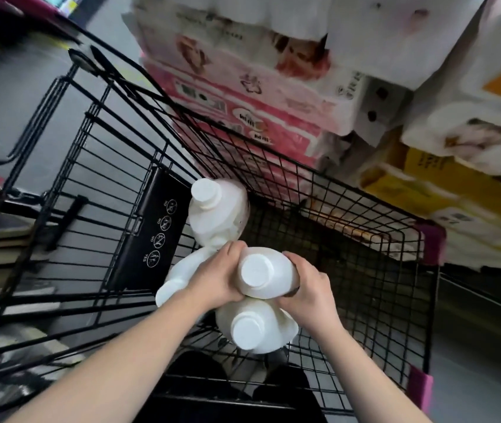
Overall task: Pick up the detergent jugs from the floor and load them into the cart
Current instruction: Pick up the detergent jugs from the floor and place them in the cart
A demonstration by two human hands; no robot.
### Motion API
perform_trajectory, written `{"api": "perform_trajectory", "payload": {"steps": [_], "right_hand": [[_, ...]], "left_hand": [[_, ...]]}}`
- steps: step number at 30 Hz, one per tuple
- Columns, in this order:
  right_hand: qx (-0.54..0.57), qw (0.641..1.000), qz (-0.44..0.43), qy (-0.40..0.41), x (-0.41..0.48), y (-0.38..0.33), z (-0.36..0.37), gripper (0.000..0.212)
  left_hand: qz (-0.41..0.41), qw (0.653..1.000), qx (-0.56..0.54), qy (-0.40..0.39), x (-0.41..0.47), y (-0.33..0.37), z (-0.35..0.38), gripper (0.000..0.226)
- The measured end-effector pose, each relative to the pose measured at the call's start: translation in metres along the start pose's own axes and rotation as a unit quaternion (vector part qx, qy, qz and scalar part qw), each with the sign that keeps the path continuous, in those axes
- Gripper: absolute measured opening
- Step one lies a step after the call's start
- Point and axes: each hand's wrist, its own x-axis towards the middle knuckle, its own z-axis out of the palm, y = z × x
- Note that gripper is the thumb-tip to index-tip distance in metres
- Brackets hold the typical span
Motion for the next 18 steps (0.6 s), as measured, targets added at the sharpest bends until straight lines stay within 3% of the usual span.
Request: {"api": "perform_trajectory", "payload": {"steps": [12,18], "right_hand": [[-0.008,0.999,0.002,-0.047,0.011,0.014,0.006,0.088],[-0.011,0.997,-0.005,-0.071,0.008,0.016,0.000,0.085]], "left_hand": [[-0.033,0.995,0.072,-0.067,0.018,-0.002,0.003,0.077],[-0.025,0.995,0.066,-0.077,0.018,-0.009,0.004,0.088]]}}
